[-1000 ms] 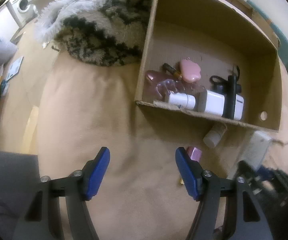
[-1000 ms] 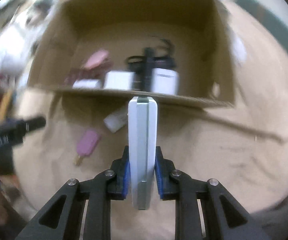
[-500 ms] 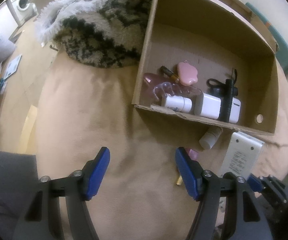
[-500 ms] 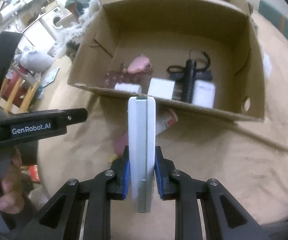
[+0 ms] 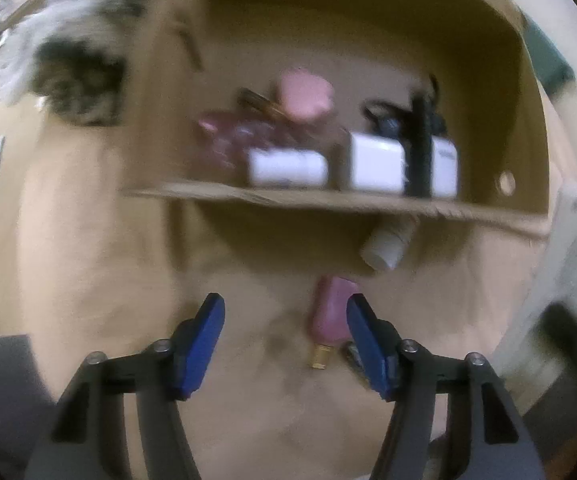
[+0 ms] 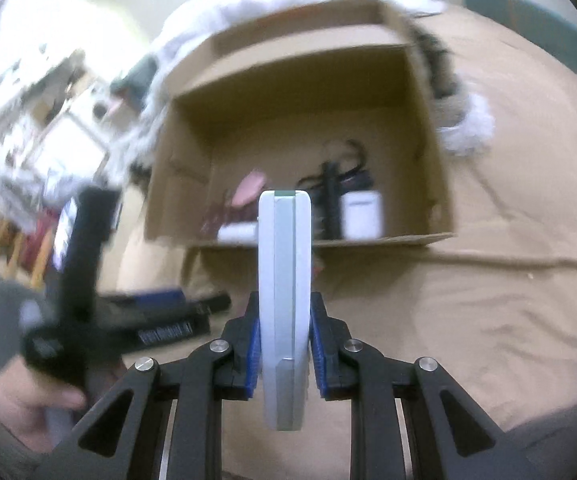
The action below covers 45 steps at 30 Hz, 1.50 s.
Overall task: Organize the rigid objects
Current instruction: 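Grasp the pink tube with the left tool while the right tool holds the power bank, then carry the pink tube and power bank into the box with both tools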
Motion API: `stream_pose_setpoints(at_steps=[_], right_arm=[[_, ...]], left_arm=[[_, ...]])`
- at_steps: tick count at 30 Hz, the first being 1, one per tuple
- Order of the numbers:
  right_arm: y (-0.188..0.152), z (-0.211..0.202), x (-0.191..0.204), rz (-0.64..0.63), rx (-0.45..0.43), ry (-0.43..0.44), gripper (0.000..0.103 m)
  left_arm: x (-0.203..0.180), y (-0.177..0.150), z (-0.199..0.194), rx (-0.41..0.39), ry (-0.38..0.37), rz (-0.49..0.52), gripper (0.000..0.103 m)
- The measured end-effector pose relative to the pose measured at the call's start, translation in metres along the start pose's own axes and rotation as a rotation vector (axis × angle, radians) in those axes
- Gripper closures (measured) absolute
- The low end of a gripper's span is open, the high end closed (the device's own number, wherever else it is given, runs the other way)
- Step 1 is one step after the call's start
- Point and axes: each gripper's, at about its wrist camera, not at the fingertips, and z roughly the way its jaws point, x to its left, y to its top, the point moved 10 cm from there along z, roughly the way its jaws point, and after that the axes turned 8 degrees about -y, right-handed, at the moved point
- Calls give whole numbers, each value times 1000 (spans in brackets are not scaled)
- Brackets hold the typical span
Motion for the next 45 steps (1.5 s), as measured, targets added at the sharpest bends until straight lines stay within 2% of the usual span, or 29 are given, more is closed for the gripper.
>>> stream_pose_setpoints(at_steps=[3, 5, 8, 10, 13, 17, 19, 25, 32, 34, 37, 41, 45], right_arm=[[12, -7, -22, 104, -37, 13, 80], [14, -8, -34, 174, -31, 44, 80], [15, -2, -42, 247, -11, 84, 80], [18, -1, -44, 262, -16, 83, 80], [20, -1, -46, 269, -18, 86, 80], [20, 1, -47, 275, -11, 89, 80], [19, 0, -47, 283, -12, 98, 80], [21, -2, -49, 311, -17, 123, 80], [23, -6, -49, 302, -36, 113, 80], [25, -11, -50, 310, -56, 119, 80], [37, -29, -55, 315, -133, 132, 80], [61, -51, -52, 277, -207, 147, 80], [84, -58, -47, 241, -231, 151, 80]], left_arm=[[-14, -4, 16, 27, -14, 46, 43], [-18, -4, 25, 35, -5, 70, 45], [-16, -5, 37, 50, 27, 92, 56], [-15, -4, 40, 47, 33, 97, 58], [-18, -4, 38, 25, 22, 108, 81], [-8, -9, 32, 31, -26, 44, 80], [4, -10, 23, 18, -19, -4, 80], [25, -9, -23, -88, -2, -78, 80], [41, -15, -65, -179, 9, -96, 80], [43, -16, -73, -202, 22, -100, 80], [49, -16, -91, -248, 25, -107, 80], [45, 1, -114, -305, 9, -96, 80], [36, 23, -138, -364, -1, -72, 80]])
